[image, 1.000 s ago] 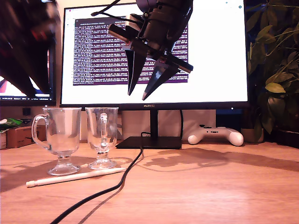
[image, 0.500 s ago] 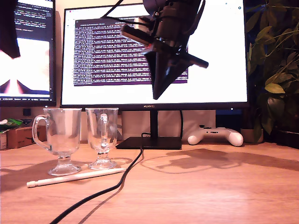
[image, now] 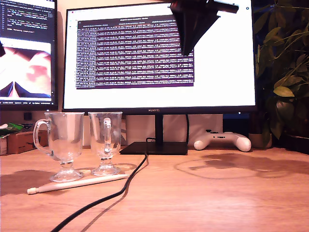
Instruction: Pick the small glass cups in front of you with each of your hands, and place them behind the white pen
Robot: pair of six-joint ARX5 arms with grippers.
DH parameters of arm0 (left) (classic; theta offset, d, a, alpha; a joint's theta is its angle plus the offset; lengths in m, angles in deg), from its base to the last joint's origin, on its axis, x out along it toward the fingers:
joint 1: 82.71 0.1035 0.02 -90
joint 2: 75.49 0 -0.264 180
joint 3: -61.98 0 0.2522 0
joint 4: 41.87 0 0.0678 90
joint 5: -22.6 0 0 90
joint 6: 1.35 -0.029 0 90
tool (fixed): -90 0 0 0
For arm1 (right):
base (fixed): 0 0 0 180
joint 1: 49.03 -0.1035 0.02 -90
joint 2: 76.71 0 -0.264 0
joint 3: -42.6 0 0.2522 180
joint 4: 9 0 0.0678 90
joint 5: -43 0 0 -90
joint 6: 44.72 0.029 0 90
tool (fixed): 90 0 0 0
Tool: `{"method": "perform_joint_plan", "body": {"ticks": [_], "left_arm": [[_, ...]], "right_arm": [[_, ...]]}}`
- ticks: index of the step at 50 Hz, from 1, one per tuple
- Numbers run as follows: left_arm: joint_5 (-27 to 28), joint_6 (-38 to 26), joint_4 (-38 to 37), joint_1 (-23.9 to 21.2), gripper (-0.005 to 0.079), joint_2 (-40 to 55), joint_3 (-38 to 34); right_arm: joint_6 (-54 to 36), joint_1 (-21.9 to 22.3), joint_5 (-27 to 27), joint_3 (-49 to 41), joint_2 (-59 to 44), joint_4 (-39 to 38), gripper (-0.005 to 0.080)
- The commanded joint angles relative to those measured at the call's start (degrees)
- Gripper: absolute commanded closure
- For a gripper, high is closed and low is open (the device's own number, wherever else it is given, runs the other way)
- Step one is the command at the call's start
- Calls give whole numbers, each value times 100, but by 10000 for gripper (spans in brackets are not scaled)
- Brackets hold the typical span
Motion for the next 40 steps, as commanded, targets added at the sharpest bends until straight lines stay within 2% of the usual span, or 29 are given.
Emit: {"method": "perform_joint_plan", "body": {"ticks": [1,9,13,25,35,40], "left_arm": [[-20,-17,28,17,761,-79,-190],[-103,-17,85,17,761,-319,-208],[-101,-17,284,17,761,-501,-299],[-260,-17,962,20,761,-1300,-1043],[-372,-15,1381,20,761,-1860,-1764],[-387,179,1440,20,761,-2022,-1851]], "right_arm": [[-35,116,-94,-363,264,-94,760],[-35,476,-105,-1344,870,-431,760],[-37,597,-103,-1895,1287,-844,760],[-76,879,-190,-3471,2623,-1740,760],[-96,1366,-212,-4529,3495,-2347,760],[-142,1670,-212,-5051,3860,-2610,760]]}}
